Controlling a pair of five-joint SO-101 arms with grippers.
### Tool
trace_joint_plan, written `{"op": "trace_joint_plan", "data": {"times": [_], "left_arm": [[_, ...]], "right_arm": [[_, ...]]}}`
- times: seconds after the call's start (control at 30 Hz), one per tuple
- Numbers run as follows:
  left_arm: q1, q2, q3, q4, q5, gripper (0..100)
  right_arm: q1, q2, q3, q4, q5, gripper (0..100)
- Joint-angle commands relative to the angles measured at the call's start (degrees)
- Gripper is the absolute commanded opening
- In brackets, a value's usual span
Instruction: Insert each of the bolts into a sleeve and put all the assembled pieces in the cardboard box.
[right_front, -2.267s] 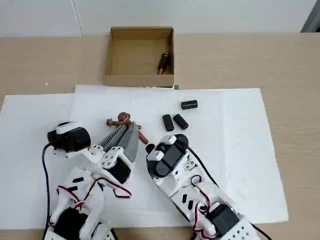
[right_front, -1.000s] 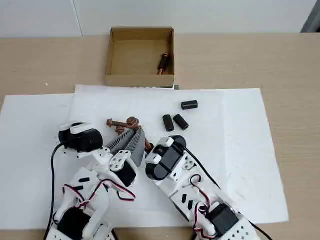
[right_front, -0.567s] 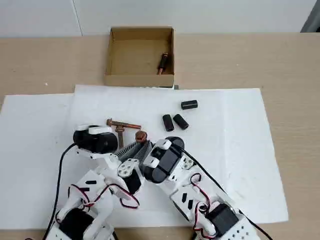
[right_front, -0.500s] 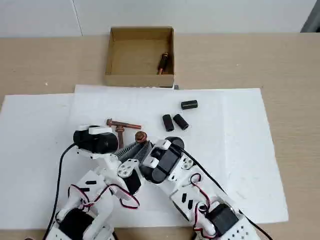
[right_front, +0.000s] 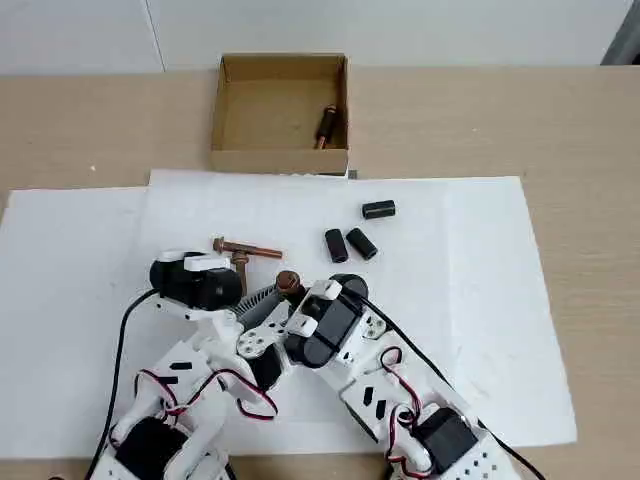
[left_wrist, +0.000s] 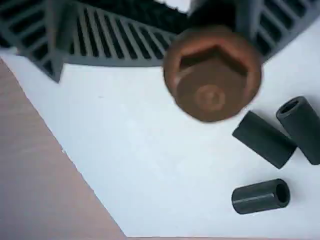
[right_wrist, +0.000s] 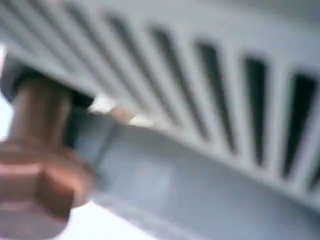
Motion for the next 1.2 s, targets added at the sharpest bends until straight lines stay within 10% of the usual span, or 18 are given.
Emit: {"op": "trace_joint_plan", "data": {"times": [0.0, 0.53, 0.83, 1.17], "left_arm": [[0.5, -0.3, -5.0, 2.5, -2.6, 22], [-14.8, -0.4, -9.9, 7.5, -8.6, 18], [-24.9, -0.4, -5.8, 7.6, -21.4, 0], [-31.1, -0.4, 3.4, 7.4, -32.3, 0]], "right_arm": [[2.7, -0.7, -0.4, -1.4, 0.2, 0.2], [4.7, -0.7, -0.8, -1.7, 0.1, 0.2], [14.7, 1.5, -4.7, -1.8, -16.6, 0.2], [18.2, 37.8, -33.4, -6.2, -21.6, 0.2]]}}
